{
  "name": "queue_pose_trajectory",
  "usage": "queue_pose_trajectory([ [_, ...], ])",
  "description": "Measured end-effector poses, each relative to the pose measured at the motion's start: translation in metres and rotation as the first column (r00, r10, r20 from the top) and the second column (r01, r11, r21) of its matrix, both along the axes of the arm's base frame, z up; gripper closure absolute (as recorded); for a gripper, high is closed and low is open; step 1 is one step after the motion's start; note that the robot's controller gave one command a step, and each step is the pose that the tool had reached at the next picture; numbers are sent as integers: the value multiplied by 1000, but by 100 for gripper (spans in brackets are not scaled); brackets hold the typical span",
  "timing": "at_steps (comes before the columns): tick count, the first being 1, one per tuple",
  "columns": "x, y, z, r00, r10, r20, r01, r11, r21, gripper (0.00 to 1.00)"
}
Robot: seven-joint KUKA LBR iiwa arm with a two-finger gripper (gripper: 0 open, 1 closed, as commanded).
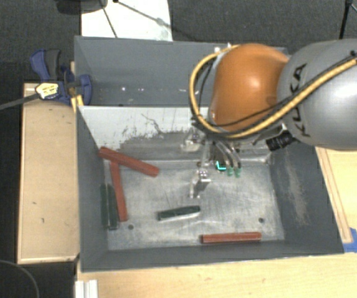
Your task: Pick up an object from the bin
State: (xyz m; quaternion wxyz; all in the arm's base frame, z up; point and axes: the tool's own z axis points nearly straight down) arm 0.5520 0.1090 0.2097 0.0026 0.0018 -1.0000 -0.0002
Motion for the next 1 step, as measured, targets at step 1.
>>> queue_pose_trajectory([
  [1,2,-1,4,1000,-3,8,3,1000,1,0],
])
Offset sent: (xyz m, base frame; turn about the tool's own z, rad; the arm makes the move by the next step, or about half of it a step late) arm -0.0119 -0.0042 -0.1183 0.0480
